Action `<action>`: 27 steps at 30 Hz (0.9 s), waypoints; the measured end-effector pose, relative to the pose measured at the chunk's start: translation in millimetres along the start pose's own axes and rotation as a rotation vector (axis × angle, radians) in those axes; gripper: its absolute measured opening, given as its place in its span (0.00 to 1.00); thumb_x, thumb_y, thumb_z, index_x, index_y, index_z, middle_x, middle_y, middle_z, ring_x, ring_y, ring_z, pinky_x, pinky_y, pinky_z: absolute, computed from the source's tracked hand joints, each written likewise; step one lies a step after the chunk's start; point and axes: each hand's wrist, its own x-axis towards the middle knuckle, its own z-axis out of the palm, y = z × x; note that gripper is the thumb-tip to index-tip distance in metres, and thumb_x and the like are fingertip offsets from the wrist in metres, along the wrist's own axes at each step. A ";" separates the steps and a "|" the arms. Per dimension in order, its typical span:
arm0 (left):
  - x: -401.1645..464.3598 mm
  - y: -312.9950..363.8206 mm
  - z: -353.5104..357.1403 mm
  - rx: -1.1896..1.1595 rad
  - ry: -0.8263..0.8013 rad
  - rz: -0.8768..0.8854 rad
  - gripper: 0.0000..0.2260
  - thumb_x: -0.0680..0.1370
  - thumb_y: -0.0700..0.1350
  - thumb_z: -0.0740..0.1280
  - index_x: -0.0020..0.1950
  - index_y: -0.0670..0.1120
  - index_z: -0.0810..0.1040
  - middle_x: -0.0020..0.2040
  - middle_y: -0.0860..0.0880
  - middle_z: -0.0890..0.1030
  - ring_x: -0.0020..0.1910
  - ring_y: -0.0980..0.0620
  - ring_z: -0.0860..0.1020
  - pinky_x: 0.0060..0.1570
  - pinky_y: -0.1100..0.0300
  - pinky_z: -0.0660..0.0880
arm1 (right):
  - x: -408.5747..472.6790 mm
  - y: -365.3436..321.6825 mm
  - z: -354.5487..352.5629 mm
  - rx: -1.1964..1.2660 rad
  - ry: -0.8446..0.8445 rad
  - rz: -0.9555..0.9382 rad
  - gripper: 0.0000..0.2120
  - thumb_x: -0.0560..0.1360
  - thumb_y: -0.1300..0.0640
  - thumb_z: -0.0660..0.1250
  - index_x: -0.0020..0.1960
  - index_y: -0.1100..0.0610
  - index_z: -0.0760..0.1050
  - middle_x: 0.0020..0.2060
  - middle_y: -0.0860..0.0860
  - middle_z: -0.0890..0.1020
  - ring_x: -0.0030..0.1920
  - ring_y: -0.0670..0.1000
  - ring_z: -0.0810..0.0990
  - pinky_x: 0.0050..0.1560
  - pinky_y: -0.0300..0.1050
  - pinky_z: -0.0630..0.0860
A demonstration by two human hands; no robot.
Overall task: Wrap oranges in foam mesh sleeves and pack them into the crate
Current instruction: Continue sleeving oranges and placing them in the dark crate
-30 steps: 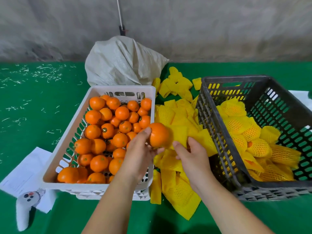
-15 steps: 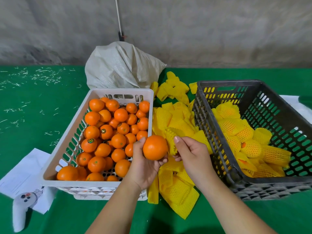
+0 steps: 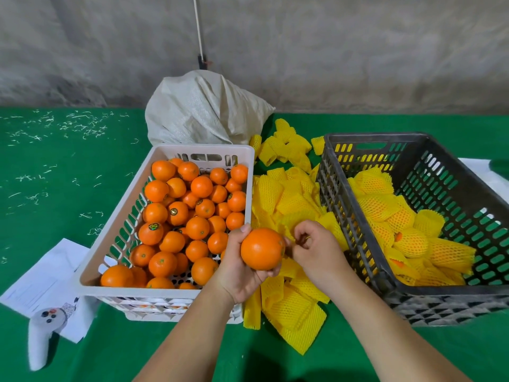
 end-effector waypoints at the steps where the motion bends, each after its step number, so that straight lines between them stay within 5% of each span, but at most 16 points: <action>1: -0.5 0.8 0.8 -0.010 0.008 -0.005 0.35 0.60 0.61 0.83 0.57 0.42 0.79 0.50 0.37 0.85 0.37 0.42 0.83 0.28 0.56 0.77 | -1.2 -0.6 1.2 -0.060 -0.010 -0.042 0.09 0.75 0.58 0.75 0.43 0.52 0.75 0.38 0.45 0.75 0.34 0.43 0.70 0.35 0.37 0.68; 6: 7.7 -2.3 1.0 0.051 0.138 0.081 0.33 0.71 0.65 0.70 0.69 0.45 0.74 0.57 0.39 0.86 0.41 0.43 0.85 0.34 0.58 0.82 | -4.7 -15.2 -6.5 0.166 0.065 -0.008 0.08 0.78 0.59 0.72 0.49 0.46 0.79 0.37 0.45 0.80 0.35 0.38 0.76 0.36 0.34 0.74; 10: 12.2 -7.6 1.9 0.266 0.189 0.305 0.36 0.69 0.65 0.79 0.71 0.47 0.76 0.64 0.40 0.83 0.57 0.43 0.84 0.55 0.48 0.82 | -11.6 -22.5 -8.5 0.201 0.173 -0.027 0.04 0.79 0.58 0.70 0.52 0.49 0.79 0.44 0.50 0.83 0.42 0.45 0.78 0.42 0.39 0.73; 15: 13.3 -12.8 -3.8 0.553 0.106 0.356 0.35 0.73 0.61 0.79 0.76 0.66 0.68 0.72 0.51 0.76 0.68 0.50 0.79 0.63 0.53 0.79 | -15.8 -21.1 -6.6 0.037 0.127 -0.095 0.08 0.81 0.59 0.68 0.58 0.50 0.80 0.50 0.48 0.82 0.47 0.48 0.81 0.47 0.44 0.78; 18: 13.1 -17.1 -2.2 0.649 0.046 0.349 0.31 0.77 0.65 0.73 0.77 0.63 0.69 0.72 0.51 0.77 0.70 0.49 0.78 0.67 0.51 0.77 | -15.0 -22.5 -11.3 -0.139 0.161 -0.205 0.09 0.81 0.61 0.67 0.58 0.53 0.82 0.50 0.44 0.79 0.49 0.43 0.79 0.50 0.45 0.79; 22: 8.7 -17.1 3.6 0.449 0.156 0.406 0.33 0.75 0.69 0.71 0.72 0.51 0.72 0.62 0.44 0.81 0.64 0.45 0.78 0.70 0.41 0.73 | -23.3 -29.8 -3.7 -0.278 0.116 -0.391 0.08 0.79 0.60 0.69 0.57 0.54 0.81 0.46 0.42 0.76 0.42 0.38 0.73 0.43 0.34 0.73; 25: 9.9 -10.8 -1.3 0.333 0.107 0.373 0.33 0.79 0.64 0.69 0.76 0.44 0.68 0.68 0.42 0.79 0.71 0.42 0.75 0.74 0.39 0.69 | -31.4 -31.2 14.0 -0.282 0.043 -0.446 0.09 0.78 0.60 0.70 0.58 0.55 0.80 0.51 0.47 0.77 0.49 0.43 0.75 0.49 0.44 0.78; 27: 11.4 -9.5 -5.3 0.345 0.043 0.326 0.33 0.78 0.53 0.71 0.80 0.51 0.64 0.70 0.42 0.78 0.71 0.42 0.75 0.74 0.41 0.69 | -28.7 -28.6 13.9 -0.260 0.073 -0.391 0.10 0.77 0.62 0.71 0.58 0.56 0.78 0.52 0.46 0.74 0.53 0.48 0.75 0.53 0.50 0.78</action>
